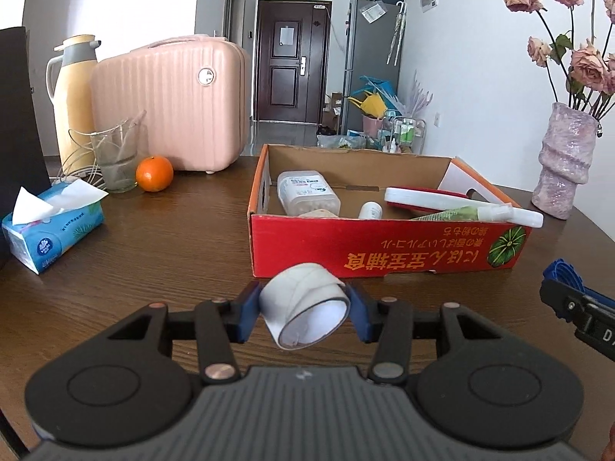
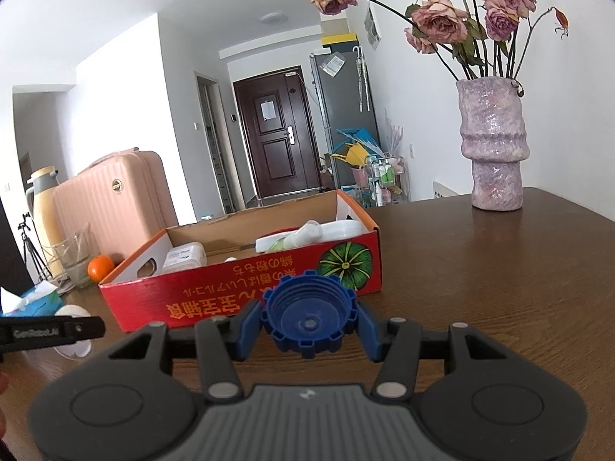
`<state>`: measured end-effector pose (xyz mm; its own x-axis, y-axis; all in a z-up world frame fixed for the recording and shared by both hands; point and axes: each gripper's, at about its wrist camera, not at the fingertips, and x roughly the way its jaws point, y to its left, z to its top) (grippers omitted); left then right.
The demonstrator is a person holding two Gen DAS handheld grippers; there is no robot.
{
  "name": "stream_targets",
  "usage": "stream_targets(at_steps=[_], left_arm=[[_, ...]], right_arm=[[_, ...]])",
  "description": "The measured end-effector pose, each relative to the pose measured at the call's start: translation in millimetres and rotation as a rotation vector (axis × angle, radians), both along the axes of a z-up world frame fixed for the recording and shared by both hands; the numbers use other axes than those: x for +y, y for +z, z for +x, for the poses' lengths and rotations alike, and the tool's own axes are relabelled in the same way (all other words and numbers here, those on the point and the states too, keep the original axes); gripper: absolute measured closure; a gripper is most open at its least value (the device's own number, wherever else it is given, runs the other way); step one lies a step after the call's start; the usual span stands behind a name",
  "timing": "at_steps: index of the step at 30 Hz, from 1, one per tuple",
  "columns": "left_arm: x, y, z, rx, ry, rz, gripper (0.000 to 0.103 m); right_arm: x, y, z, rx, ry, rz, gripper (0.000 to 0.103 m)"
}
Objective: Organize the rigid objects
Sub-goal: 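Carry the white tape roll and blue cap over the red box with both tools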
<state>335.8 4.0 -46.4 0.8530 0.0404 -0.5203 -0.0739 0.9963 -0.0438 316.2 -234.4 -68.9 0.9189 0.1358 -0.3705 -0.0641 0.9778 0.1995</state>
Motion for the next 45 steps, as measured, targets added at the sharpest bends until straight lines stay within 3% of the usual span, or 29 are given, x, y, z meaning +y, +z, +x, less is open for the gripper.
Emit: stream_targets(at_steps=[7,21,30,45], left_arm=[[0.7,8.4,-8.1,-0.036,-0.012,0.0,0.054],[-0.9,43.9,-4.8,-0.119,-0.034,-0.015,0.054],[-6.1,59.6,18.5,-0.16,-0.025,-0.025,0.053],[-10.2,59.6,78.4,-0.183,0.009,-0.035,0.053]], right_arm=[[1.3,6.2,-2.6,-0.014,0.001,-0.022,0.051],[18.3,45.9,-0.5,-0.097,0.041,-0.081,0.051],[33.5,59.9,21.8,-0.135,0.07,-0.079,0.051],[58.9,53.1,76.0,-0.155,0.095,-0.083,0.051]])
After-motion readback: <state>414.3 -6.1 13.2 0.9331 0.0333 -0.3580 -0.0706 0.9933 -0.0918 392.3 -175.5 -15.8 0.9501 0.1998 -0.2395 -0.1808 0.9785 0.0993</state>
